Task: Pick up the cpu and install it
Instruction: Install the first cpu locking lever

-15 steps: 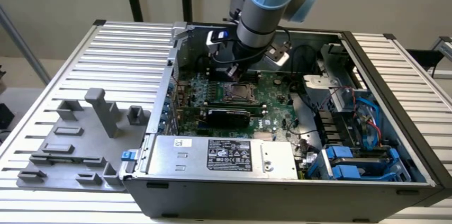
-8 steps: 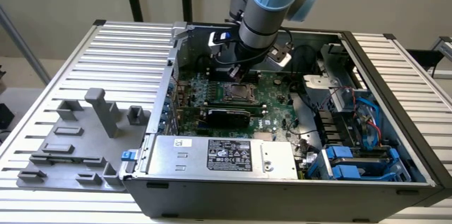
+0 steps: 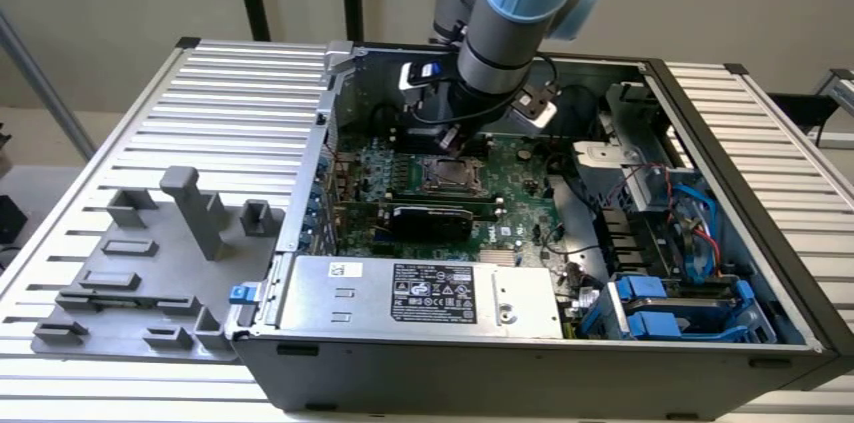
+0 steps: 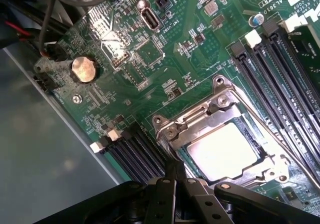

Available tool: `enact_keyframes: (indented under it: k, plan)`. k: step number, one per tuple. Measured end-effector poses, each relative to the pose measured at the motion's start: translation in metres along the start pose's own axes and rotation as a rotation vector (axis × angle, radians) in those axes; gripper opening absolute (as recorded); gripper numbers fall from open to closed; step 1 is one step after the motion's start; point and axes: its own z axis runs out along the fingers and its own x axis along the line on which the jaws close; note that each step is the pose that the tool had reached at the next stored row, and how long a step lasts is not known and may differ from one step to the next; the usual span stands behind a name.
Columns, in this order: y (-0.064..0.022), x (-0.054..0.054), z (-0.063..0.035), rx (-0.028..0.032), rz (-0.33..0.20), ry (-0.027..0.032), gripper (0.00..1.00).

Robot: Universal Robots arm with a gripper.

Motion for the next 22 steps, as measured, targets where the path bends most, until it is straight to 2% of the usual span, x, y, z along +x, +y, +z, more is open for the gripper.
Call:
enact_keyframes:
  k: [9,22]
  plan:
    - [0.0051,0.0014,-0.001,0.003,-0.016,-0.0035,0.12]
    - [0.005,0.0048,-0.0003,0.0032,-0.017,-0.0042,0.12]
